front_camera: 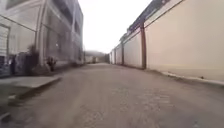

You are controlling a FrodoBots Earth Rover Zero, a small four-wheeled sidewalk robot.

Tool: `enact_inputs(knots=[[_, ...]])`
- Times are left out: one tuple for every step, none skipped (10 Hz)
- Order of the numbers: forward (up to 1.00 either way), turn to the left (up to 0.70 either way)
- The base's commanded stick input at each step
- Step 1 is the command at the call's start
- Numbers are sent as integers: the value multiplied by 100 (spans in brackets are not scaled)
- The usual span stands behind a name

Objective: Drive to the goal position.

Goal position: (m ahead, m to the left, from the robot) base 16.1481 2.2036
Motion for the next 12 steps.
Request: enact_inputs(knots=[[50,3],[50,0],[50,0],[50,0],[50,0],[50,0],[50,0],[50,0],[50,0],[50,0],[50,0],[50,0]])
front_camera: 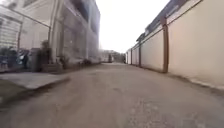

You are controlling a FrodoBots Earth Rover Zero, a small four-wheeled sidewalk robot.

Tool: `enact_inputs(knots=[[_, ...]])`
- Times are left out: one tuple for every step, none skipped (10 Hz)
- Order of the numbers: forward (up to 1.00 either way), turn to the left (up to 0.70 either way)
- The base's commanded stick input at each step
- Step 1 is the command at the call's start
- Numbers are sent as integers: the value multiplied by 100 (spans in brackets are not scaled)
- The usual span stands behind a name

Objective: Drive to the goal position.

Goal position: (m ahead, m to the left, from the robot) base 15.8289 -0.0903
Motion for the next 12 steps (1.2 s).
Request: enact_inputs(knots=[[50,0],[50,0],[50,0],[50,0],[50,0],[50,0],[50,0],[50,0],[50,0],[50,0],[50,0],[50,0]])
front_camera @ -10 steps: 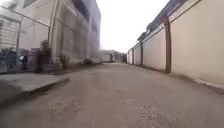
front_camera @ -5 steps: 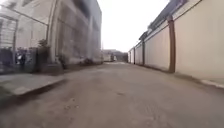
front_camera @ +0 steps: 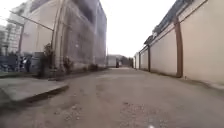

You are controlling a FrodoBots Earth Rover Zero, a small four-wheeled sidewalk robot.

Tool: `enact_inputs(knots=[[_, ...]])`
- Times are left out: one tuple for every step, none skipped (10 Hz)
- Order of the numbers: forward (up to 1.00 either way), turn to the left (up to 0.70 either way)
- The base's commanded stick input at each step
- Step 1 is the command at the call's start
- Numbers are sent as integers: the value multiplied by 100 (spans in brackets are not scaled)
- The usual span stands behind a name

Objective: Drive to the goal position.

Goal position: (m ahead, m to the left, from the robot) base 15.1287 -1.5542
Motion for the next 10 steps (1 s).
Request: enact_inputs(knots=[[50,0],[50,0],[50,0],[50,0],[50,0],[50,0],[50,0],[50,0],[50,0],[50,0]])
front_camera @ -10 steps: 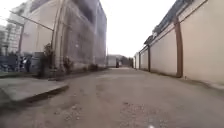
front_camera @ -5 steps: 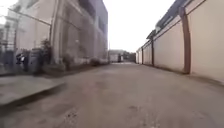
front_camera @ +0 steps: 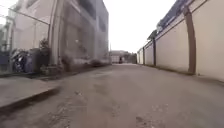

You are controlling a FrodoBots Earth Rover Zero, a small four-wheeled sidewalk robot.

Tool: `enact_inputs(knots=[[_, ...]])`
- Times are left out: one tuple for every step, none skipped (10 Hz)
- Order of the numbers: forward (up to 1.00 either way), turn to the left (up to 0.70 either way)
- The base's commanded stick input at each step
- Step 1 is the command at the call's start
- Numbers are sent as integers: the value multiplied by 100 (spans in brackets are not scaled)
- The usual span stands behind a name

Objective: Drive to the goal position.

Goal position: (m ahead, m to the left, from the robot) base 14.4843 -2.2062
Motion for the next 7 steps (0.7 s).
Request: enact_inputs(knots=[[50,0],[50,0],[50,0],[50,0],[50,0],[50,0],[50,0]])
